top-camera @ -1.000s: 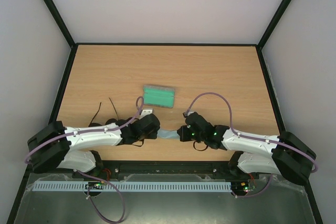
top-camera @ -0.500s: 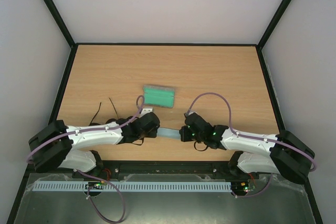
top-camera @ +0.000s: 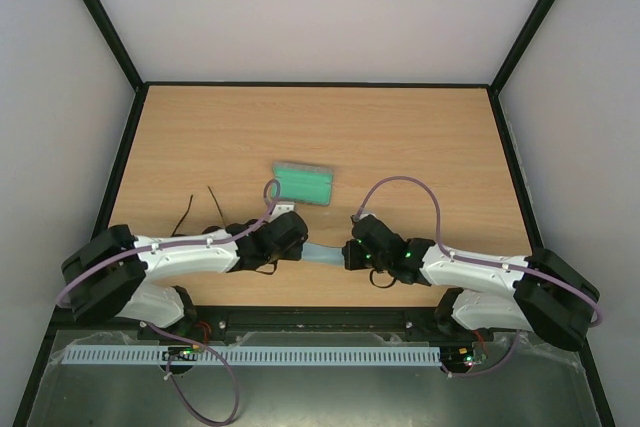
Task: Organize the sunglasses
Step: Fold the glasses cleaning cloth at the center of the board.
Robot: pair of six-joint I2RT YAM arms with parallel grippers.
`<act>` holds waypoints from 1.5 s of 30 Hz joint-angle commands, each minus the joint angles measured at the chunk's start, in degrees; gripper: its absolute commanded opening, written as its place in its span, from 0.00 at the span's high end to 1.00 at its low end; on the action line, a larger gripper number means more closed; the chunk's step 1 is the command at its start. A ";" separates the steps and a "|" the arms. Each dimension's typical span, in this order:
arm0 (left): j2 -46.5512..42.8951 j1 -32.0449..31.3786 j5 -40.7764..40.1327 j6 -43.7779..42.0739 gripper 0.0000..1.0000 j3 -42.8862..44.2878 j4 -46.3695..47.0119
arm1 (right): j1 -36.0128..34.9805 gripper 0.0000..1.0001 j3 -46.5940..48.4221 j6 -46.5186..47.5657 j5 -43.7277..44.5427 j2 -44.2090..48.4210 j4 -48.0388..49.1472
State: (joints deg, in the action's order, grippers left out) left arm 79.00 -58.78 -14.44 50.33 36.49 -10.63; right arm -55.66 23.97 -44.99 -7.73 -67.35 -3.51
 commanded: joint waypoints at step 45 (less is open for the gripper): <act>0.93 2.09 -0.07 -1.28 0.98 -0.97 2.94 | -0.46 0.99 2.25 0.94 0.27 -2.74 1.02</act>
State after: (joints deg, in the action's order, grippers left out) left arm 79.18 -57.25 -14.06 49.87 35.62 -8.88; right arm -55.66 24.93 -44.77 -9.02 -69.80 -3.14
